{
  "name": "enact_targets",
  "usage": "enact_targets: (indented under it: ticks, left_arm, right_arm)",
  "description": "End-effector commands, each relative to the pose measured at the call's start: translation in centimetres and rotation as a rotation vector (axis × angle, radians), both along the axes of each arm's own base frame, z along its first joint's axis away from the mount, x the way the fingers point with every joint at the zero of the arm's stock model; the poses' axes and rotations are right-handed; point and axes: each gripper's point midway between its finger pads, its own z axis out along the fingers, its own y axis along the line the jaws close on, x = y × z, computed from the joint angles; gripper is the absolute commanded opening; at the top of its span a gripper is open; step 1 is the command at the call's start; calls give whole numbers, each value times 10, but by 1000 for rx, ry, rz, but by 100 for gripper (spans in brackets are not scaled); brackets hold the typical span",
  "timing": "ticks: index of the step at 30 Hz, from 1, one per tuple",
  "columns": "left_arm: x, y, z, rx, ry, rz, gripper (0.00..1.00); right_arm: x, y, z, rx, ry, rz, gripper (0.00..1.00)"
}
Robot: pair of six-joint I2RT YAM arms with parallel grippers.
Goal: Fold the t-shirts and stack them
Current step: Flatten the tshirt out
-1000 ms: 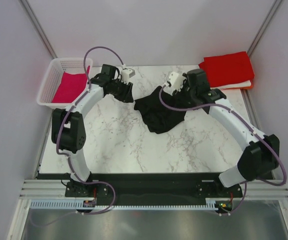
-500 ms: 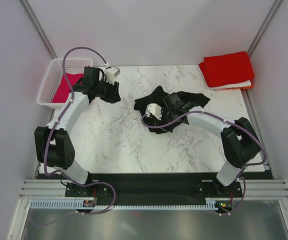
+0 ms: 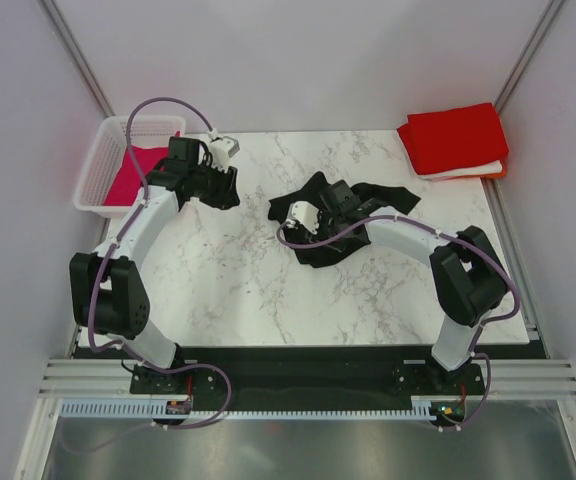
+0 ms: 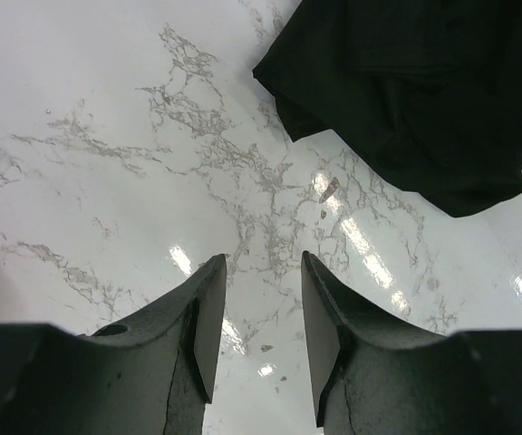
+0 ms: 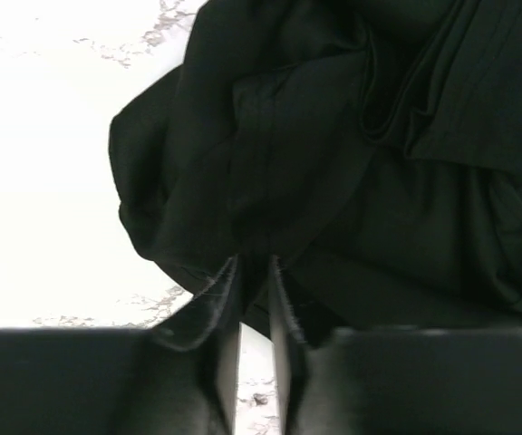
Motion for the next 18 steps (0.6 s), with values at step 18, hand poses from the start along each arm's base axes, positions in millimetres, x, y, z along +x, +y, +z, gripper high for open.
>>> enact_targets:
  ticks: [18]
  left_arm:
    - [34, 21, 58, 24, -198, 37, 46]
  right_arm:
    - [40, 30, 317, 21, -727, 184, 0]
